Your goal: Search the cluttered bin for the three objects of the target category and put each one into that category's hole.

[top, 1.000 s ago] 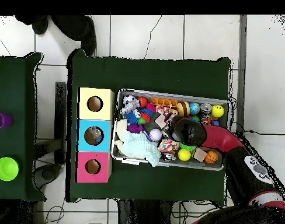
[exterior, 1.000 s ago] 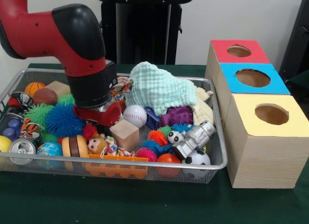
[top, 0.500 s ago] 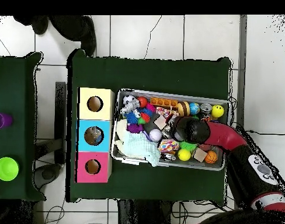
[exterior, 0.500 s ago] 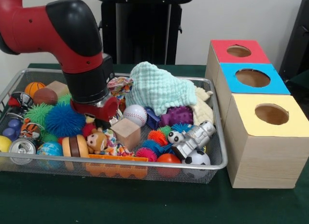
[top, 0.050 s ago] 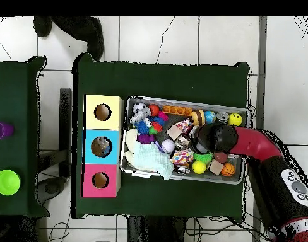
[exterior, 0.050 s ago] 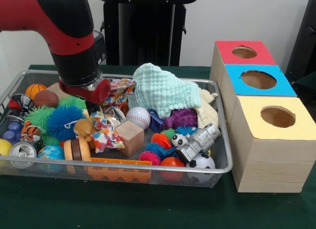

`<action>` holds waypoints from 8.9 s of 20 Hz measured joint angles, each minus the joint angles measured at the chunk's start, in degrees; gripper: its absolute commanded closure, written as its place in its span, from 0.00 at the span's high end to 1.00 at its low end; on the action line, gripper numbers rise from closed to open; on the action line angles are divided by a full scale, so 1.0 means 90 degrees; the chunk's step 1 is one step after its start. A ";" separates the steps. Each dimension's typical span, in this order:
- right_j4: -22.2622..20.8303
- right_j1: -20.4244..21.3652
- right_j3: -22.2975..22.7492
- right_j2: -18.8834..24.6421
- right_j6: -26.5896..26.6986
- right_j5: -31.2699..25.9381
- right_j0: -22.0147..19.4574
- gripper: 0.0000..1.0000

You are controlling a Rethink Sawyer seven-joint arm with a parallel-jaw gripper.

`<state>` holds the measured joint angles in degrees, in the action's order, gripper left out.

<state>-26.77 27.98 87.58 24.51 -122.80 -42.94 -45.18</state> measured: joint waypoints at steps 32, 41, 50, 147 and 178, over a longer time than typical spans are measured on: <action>0.0558 0.0656 0.0102 -0.0203 -0.0002 -0.0128 0.1108 0.00; 0.0938 0.0622 0.0219 -0.0682 -0.0016 0.0576 0.2533 0.00; 0.1359 0.0438 0.0256 -0.1265 -0.0212 0.1186 0.3285 1.00; 0.0589 -0.2473 -0.3044 0.0925 0.0822 -0.2804 -0.0305 1.00; -0.0098 -0.1601 -0.1953 0.1111 0.2355 -0.2332 -0.0756 1.00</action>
<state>-27.65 13.57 70.00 34.51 -101.60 -63.92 -51.99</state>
